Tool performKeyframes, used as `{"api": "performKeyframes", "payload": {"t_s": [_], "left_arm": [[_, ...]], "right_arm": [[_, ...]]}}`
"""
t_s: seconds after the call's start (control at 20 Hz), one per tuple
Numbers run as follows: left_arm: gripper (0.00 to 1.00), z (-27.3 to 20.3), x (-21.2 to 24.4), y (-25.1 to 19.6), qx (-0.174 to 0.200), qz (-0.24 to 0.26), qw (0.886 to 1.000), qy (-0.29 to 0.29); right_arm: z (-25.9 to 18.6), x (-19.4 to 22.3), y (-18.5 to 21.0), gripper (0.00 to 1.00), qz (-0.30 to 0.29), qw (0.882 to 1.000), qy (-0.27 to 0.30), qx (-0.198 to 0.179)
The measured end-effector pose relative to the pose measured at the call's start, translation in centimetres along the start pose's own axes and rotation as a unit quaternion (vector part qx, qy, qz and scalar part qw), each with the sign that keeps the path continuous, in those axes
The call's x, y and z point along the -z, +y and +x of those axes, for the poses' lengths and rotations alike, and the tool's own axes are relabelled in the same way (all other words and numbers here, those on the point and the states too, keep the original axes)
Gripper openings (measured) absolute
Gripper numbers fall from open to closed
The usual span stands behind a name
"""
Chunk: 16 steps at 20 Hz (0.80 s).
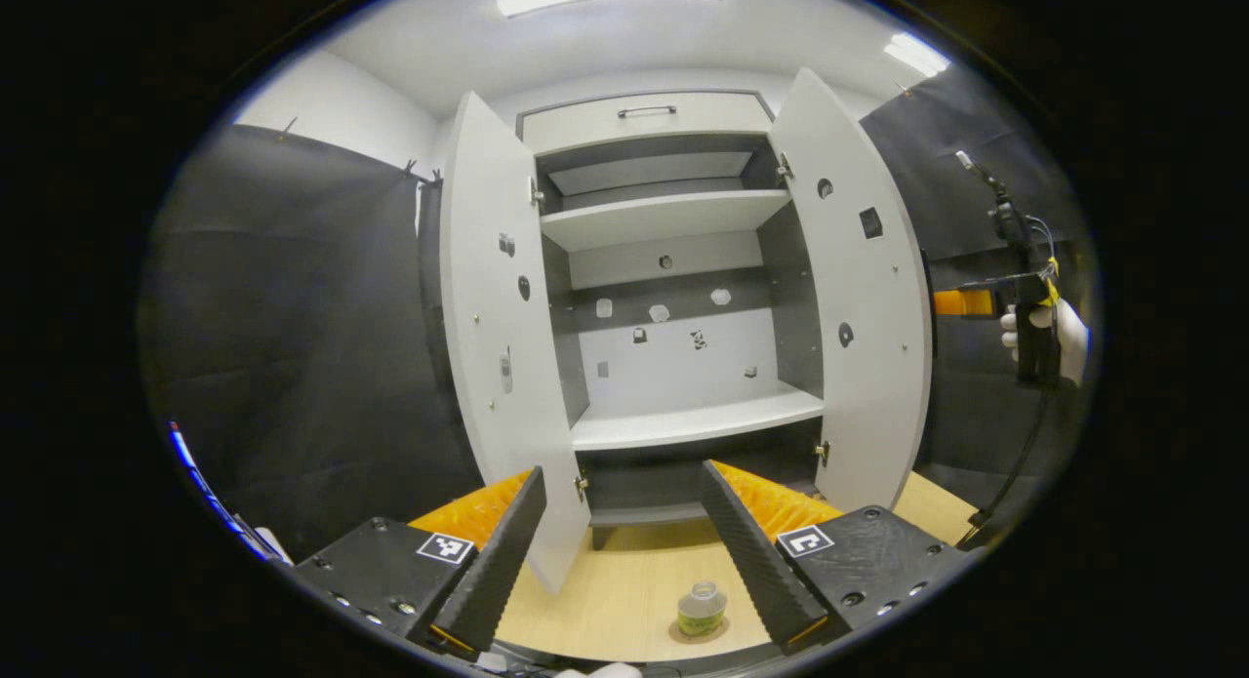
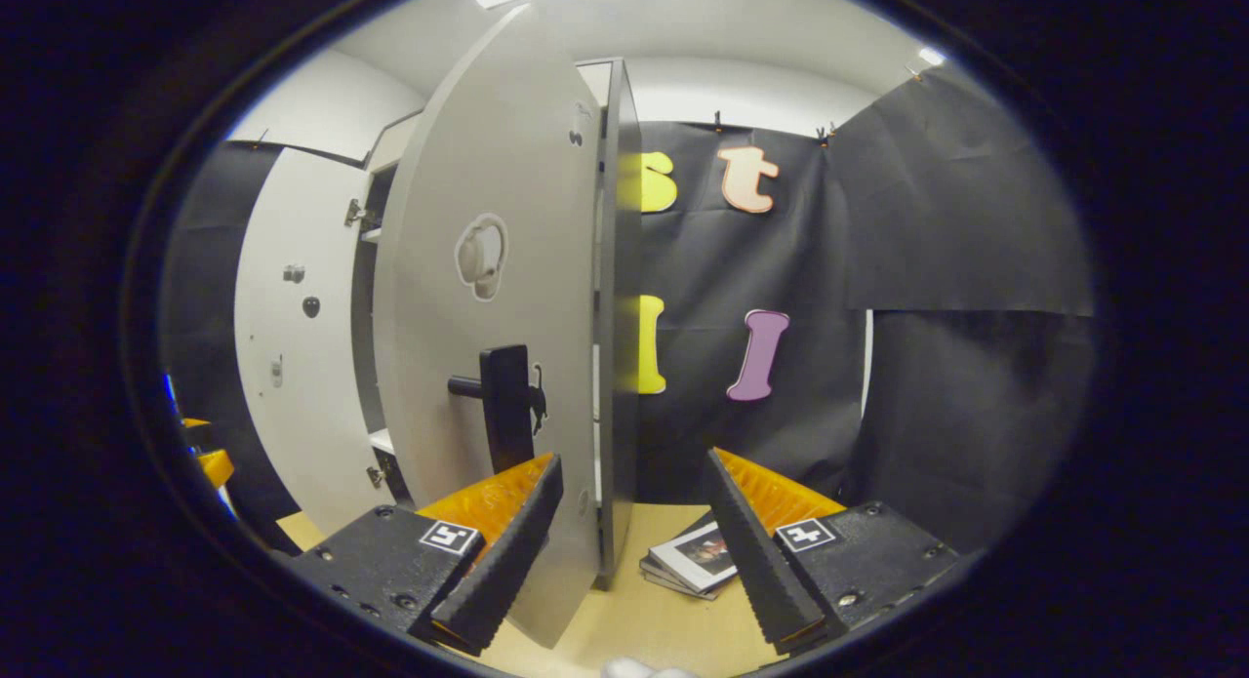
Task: Grasp the bottle in the cabinet with the left hand and place it on the coaster, then close the right door with the right hand and the left door with the left hand.
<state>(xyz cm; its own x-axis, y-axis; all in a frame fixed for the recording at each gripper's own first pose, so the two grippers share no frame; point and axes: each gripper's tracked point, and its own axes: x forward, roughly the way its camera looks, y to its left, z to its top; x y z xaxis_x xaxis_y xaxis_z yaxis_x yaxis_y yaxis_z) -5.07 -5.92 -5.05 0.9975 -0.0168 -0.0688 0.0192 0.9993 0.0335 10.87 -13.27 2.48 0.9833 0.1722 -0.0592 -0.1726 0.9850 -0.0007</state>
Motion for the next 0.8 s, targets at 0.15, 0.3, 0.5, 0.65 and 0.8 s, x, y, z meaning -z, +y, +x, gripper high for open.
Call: {"api": "performKeyframes", "payload": {"t_s": [0.15,0.3,0.5,0.65,0.8], "left_arm": [[0.97,0.7,0.1,1.3,-0.004,-0.001,1.0,0.001],[0.97,1.3,0.4,3.2,-0.007,-0.004,1.0,0.004],[0.97,1.8,0.8,5.5,-0.015,-0.007,1.0,0.007],[0.97,2.4,0.9,6.7,-0.021,-0.004,1.0,0.009],[0.97,2.8,0.9,7.4,-0.02,-0.008,1.0,0.007]], "right_arm": [[0.4,-0.1,2.8,0.95,-0.021,1.0,-0.002,-0.006],[1.3,-0.2,5.8,0.96,-0.027,1.0,-0.003,-0.013],[3.0,0.0,9.4,0.95,-0.042,0.999,-0.009,-0.026],[3.2,0.6,12.1,0.96,-0.03,0.998,-0.006,-0.057],[3.0,0.2,12.4,0.97,-0.02,0.999,-0.017,-0.036]]}}
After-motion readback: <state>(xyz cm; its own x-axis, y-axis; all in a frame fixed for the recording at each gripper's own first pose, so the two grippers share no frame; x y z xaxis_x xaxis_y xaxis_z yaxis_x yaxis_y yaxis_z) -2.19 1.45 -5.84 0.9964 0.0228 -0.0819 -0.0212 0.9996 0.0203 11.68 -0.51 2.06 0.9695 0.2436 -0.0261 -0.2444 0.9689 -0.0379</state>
